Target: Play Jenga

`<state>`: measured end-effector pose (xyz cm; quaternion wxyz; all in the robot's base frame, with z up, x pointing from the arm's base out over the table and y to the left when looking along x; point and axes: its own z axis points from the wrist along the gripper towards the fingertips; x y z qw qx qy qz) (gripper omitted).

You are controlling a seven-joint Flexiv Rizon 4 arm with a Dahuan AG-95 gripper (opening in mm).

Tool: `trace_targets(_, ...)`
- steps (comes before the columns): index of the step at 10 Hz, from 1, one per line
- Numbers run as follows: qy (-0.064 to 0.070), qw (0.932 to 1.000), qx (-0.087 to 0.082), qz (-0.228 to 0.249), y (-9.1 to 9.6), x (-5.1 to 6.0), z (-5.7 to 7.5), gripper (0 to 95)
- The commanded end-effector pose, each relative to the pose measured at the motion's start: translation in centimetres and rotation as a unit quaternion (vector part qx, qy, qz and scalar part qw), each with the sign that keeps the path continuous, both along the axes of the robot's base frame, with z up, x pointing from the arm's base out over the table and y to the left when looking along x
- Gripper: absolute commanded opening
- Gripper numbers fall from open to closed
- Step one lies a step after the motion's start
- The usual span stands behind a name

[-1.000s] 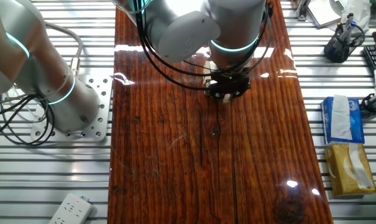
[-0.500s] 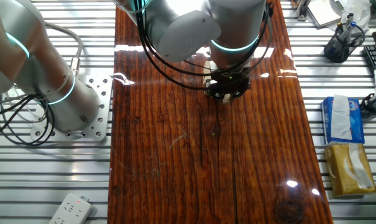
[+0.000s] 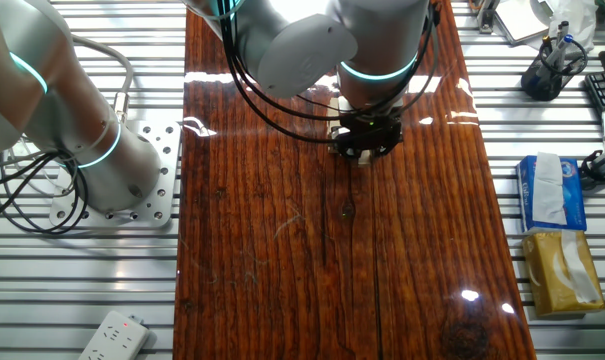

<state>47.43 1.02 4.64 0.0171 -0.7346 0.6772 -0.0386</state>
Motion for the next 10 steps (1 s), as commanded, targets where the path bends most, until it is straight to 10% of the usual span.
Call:
trace_targets(1,-0.001,1.0000,-0.001,0.000,-0.02,0.01,-0.04,0.0)
trace_targets(10,-0.001,1.0000,0.004,0.000,0.02,-0.01,-0.14,0.0)
